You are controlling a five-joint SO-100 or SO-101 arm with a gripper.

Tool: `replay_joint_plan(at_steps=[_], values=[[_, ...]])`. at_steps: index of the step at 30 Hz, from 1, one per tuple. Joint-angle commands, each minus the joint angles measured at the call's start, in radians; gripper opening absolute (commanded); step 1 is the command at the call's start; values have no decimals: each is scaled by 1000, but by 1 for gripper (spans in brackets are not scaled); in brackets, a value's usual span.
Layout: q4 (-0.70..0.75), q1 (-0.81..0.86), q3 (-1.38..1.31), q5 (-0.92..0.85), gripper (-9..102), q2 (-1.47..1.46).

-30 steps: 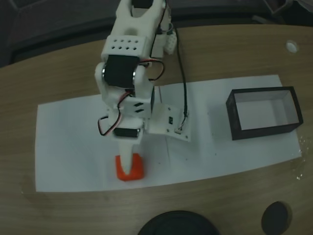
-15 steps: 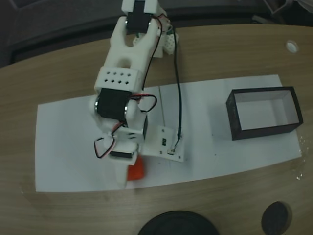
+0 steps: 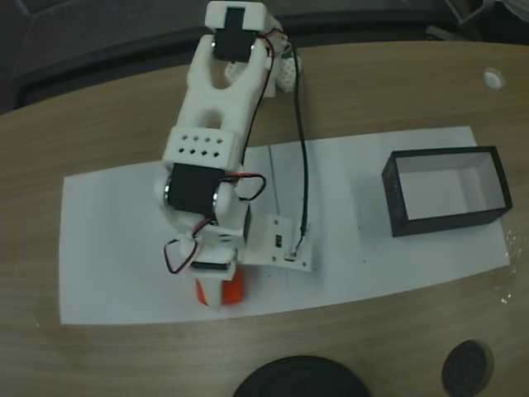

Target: Grab a orange square and put it in the box.

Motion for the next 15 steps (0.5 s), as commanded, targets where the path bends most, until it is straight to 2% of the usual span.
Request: replay_joint_plan(at_steps=[1,7,12,15], values=[[-11,14,-55,-2,36,-6],[-43,18,-55,-3,33,-40],[-44,18,-57,-5,13,-34],[-44,15,-57,-31,10,-32]])
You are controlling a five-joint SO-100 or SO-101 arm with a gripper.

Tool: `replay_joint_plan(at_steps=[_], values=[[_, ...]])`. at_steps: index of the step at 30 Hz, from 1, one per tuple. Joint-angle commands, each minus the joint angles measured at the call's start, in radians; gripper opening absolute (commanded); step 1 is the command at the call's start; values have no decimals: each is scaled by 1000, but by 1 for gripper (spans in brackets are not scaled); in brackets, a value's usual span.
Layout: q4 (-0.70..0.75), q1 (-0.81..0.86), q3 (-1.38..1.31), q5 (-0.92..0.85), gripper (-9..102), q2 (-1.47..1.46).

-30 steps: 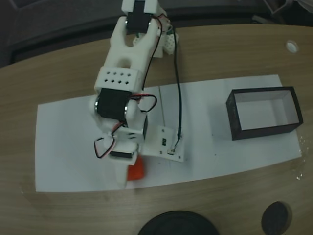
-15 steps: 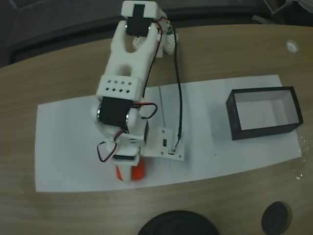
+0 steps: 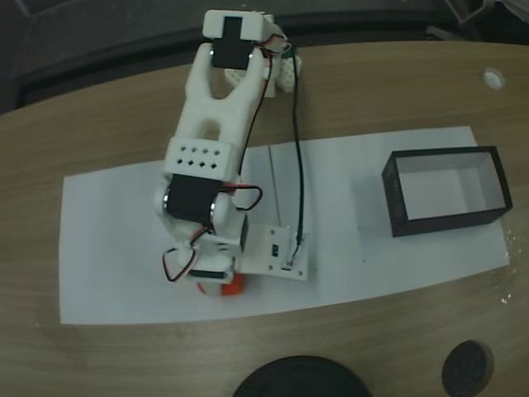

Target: Grab a orange square and put it in the box.

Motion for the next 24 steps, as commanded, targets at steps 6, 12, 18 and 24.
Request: replay_joint_plan(at_steps=[6,12,18,24], values=[[100,-18,-140,-17,10,120],[279,-190,-410,-17,10,387],[276,-495,-396,61,11,676],[275,-816,-167,175,11,758]])
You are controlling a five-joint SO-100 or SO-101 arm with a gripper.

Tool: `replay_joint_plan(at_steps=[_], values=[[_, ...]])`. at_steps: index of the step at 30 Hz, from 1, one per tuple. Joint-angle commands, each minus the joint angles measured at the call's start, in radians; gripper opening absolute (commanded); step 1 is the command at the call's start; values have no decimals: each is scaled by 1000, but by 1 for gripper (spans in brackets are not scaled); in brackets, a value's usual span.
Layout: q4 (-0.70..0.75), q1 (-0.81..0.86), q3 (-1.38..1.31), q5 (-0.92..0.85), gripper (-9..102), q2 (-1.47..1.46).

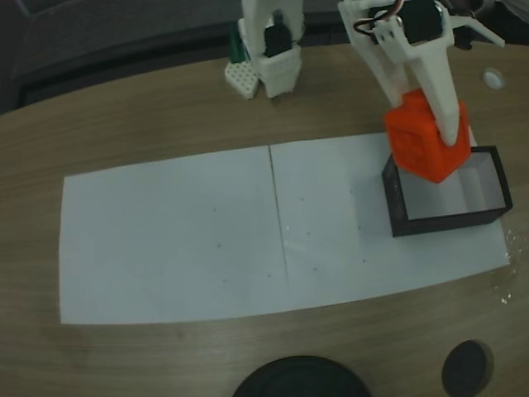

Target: Grab a orange square and put it in the box.

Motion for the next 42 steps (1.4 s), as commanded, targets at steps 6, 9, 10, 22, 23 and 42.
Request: replay_joint_plan(at_steps=[6,9,10,22,23,42], values=[[-6,-265,169,80,11,49],[-9,-291,202,77,11,48],[-11,-299,209,77,11,38],[-78,-305,204,75,11,-212],[-89,-305,204,75,11,-219],[-124,-261,204,83,11,-382]])
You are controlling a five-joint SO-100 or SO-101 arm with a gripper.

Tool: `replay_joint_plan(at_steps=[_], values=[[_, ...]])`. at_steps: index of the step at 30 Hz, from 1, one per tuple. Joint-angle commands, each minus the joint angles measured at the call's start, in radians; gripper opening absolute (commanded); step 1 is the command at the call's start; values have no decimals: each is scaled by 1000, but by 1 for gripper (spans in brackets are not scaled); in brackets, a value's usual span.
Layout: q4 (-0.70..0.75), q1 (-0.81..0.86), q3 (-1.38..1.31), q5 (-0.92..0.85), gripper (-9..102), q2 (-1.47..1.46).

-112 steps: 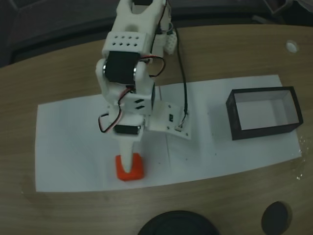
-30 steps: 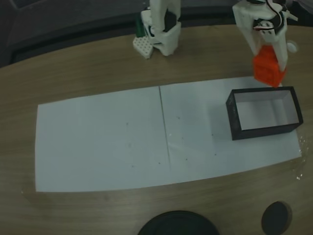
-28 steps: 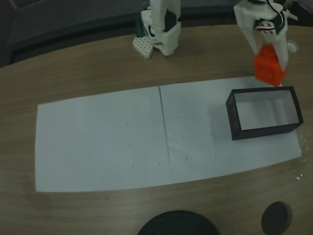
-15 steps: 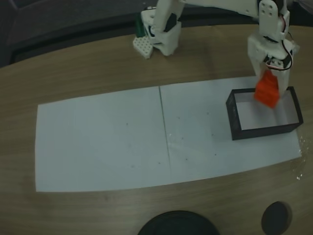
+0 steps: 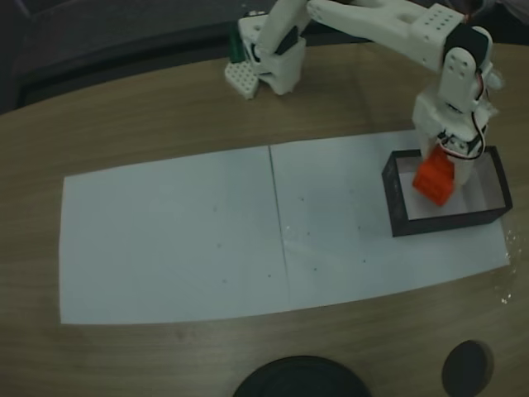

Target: Grab a orange square and put it in the box.

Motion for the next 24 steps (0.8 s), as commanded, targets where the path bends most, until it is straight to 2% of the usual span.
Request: replay_joint_plan(at_steps=[1,8,15,17,22,24], values=[[-11,3,-25,5,11,26],[3,5,-23,6,30,28],[3,6,-25,-2,31,34],[3,26,-25,-2,27,60],[0,164,-72,-17,1,196],[29,241,-127,-44,0,259]])
